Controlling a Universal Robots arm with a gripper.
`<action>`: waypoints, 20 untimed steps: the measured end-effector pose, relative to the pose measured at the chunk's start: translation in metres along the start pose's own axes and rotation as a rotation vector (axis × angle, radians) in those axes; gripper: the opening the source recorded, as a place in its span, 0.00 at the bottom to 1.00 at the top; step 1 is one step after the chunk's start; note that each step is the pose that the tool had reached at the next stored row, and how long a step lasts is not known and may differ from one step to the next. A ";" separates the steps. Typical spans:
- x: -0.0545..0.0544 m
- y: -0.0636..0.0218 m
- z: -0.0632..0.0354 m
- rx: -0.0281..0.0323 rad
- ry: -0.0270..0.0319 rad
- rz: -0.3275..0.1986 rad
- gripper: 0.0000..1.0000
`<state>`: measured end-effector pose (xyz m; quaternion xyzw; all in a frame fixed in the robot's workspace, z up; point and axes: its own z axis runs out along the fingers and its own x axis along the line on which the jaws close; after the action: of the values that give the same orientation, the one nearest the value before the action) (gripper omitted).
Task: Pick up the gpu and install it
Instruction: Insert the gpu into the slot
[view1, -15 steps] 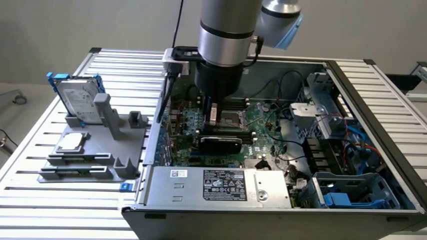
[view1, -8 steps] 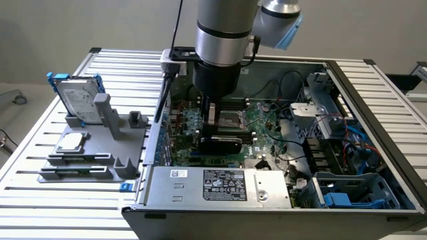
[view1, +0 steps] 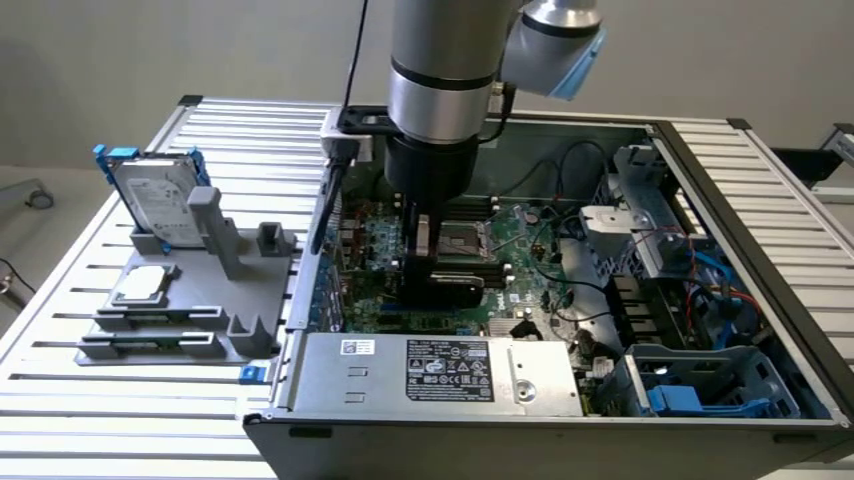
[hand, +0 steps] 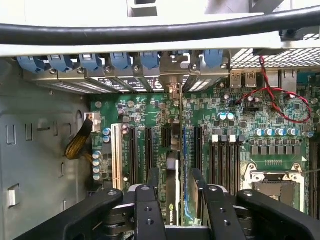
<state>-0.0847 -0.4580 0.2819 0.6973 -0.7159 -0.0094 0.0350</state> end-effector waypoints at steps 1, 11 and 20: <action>0.000 0.0001 0.0013 0.0004 0.0012 0.000 0.38; -0.001 0.0008 0.0178 0.0044 0.0081 -0.005 0.38; -0.001 0.0010 0.0230 0.0183 0.0080 -0.010 0.38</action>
<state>-0.0871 -0.4580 0.2590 0.7011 -0.7124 -0.0002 0.0314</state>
